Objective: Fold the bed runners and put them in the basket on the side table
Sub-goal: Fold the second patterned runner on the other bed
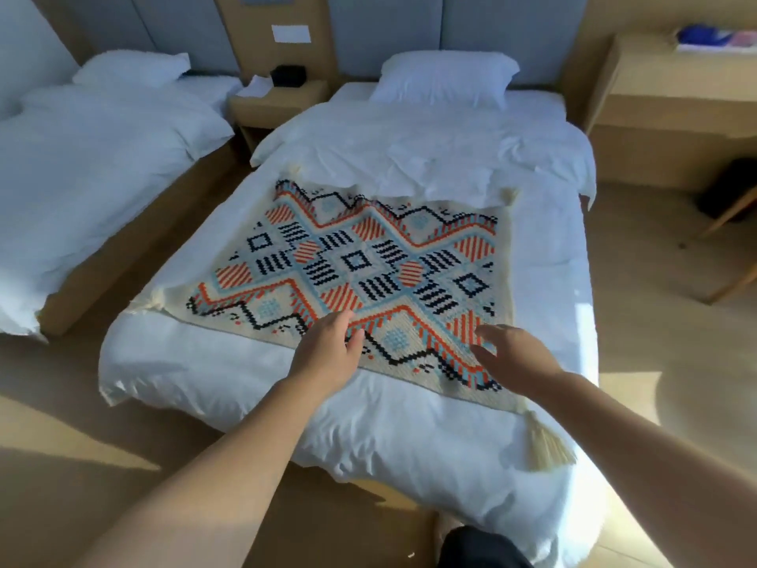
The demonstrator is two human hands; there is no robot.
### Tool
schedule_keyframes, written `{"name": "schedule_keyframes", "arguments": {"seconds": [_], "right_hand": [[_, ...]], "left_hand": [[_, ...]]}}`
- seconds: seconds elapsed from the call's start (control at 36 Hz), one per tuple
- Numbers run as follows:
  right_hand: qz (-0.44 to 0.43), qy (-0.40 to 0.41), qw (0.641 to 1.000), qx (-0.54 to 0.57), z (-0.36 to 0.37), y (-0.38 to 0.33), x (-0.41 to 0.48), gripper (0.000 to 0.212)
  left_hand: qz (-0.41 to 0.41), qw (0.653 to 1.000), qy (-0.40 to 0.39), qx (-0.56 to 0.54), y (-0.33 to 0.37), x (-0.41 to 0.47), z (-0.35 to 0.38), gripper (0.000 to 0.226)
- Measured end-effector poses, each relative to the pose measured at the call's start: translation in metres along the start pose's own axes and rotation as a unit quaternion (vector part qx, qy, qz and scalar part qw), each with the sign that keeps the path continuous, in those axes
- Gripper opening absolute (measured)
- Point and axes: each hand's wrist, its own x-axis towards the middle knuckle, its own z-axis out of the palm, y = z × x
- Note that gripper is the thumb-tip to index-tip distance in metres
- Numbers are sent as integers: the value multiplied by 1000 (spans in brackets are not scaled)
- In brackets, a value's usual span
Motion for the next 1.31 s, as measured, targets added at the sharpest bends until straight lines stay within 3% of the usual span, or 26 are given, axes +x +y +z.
{"name": "schedule_keyframes", "arguments": {"seconds": [0.25, 0.47, 0.69, 0.86, 1.08, 1.31], "right_hand": [[93, -7, 995, 32, 20, 34, 47, 35], [104, -51, 993, 36, 35, 43, 113, 48], [128, -98, 986, 26, 37, 59, 167, 42], [165, -121, 979, 13, 60, 78, 218, 36], [205, -142, 968, -19, 119, 110, 307, 58], [193, -154, 968, -44, 181, 163, 391, 66]], "left_hand": [[51, 995, -68, 47, 11, 80, 32, 47], [39, 993, -93, 68, 2, 141, 35, 45], [36, 987, -131, 87, -7, 207, 61, 46], [67, 981, -156, 91, -18, 285, 113, 51], [116, 956, -221, 154, -36, 403, 222, 60], [142, 945, -195, 219, -64, 493, 313, 66]]}}
